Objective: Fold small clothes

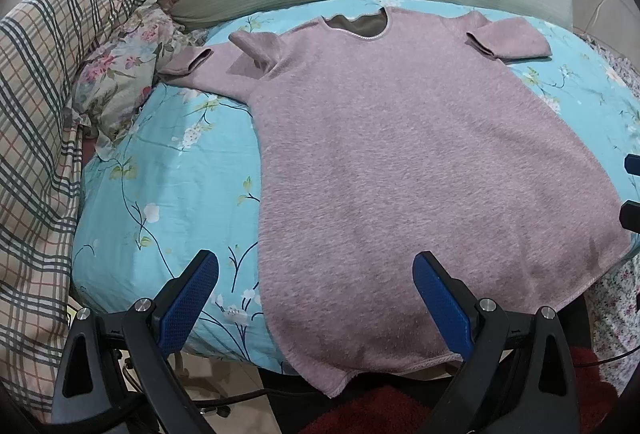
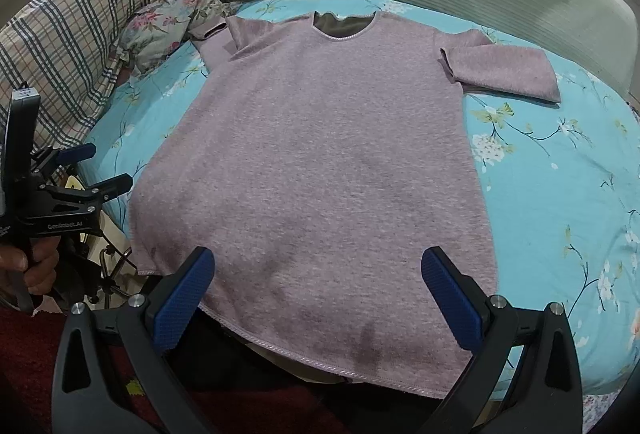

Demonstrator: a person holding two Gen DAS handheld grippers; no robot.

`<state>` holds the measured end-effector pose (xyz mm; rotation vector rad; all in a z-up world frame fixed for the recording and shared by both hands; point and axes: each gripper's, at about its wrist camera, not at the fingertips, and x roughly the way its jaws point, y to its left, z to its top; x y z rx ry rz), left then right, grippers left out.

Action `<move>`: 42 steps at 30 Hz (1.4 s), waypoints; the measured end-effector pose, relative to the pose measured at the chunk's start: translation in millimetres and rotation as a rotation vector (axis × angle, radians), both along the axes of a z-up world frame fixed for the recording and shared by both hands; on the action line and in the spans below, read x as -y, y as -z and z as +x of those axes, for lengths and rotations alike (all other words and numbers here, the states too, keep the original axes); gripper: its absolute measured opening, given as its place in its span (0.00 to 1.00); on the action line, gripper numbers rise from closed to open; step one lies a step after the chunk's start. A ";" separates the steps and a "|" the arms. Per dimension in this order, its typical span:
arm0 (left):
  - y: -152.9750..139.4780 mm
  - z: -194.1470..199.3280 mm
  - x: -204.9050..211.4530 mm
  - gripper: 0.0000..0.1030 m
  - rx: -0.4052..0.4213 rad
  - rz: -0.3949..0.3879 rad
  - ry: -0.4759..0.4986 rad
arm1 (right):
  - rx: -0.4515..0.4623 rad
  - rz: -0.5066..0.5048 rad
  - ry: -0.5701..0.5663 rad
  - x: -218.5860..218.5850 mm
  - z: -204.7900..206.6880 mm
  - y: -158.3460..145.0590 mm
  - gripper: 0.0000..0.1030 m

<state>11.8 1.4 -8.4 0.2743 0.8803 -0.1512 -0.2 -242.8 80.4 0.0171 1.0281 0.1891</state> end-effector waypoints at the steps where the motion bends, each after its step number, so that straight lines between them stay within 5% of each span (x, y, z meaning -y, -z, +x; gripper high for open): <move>1: 0.0 -0.4 -0.3 0.95 0.002 -0.003 0.001 | -0.001 0.002 0.000 0.3 0.1 0.6 1.00; 15: 12.5 14.8 0.8 0.95 -0.024 -0.020 0.008 | 0.018 0.051 0.008 13.1 19.4 12.8 0.99; 17: 14.3 21.6 1.2 0.95 -0.024 -0.017 0.010 | 0.034 0.071 0.021 22.3 32.6 15.7 0.92; 23: 12.7 57.4 6.0 0.95 -0.031 -0.093 0.021 | 0.061 0.081 0.116 60.4 104.7 19.5 0.66; 30: -3.3 106.1 13.5 0.95 0.009 -0.118 0.008 | 0.107 -0.033 0.159 98.3 218.0 24.9 0.65; 36: -5.8 141.9 22.8 0.95 0.002 -0.136 -0.003 | 0.009 -0.115 0.192 121.4 305.7 73.5 0.64; 39: -0.2 153.3 26.2 0.95 -0.018 -0.141 -0.007 | -0.036 -0.198 0.216 134.0 330.0 99.6 0.48; 42: 9.7 162.4 27.6 0.95 -0.041 -0.125 -0.011 | -0.044 -0.166 0.241 154.3 337.1 110.7 0.29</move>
